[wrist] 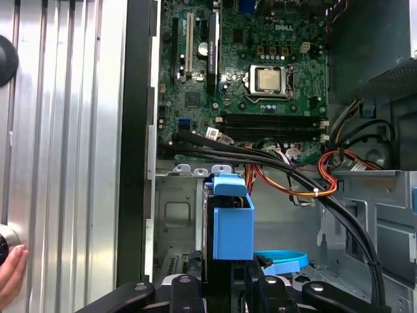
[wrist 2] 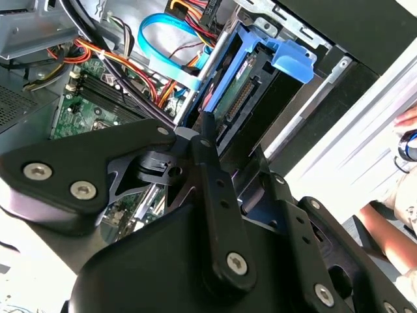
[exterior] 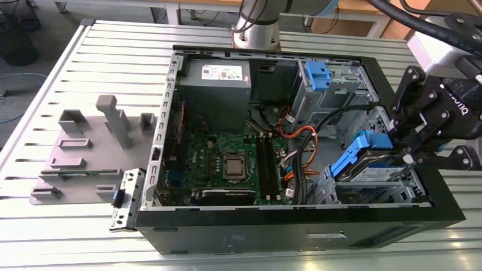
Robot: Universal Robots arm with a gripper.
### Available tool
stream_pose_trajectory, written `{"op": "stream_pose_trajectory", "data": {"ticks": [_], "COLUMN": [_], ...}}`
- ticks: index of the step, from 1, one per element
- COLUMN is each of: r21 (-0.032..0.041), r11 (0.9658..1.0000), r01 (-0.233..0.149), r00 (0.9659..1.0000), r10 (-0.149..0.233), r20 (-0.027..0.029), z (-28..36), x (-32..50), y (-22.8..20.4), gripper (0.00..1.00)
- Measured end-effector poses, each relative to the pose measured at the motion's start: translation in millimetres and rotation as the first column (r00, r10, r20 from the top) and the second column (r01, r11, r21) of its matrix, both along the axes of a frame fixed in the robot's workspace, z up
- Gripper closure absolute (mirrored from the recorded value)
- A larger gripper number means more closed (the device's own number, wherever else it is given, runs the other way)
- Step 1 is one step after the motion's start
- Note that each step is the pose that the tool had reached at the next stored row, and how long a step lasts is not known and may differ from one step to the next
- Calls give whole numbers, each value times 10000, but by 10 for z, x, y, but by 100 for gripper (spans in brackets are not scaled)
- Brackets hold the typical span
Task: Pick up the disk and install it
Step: 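Insert the disk into the insertion slot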
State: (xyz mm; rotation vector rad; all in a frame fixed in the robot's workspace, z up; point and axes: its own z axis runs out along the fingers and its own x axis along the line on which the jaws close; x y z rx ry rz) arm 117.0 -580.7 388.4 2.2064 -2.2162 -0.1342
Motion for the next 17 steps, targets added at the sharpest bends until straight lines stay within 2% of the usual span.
{"op": "stream_pose_trajectory", "data": {"ticks": [17], "r21": [-48], "r11": [10000], "r01": [1], "r00": [10000], "r10": [-1], "r20": [0], "z": [-294], "x": [0], "y": [0], "gripper": [65]}}
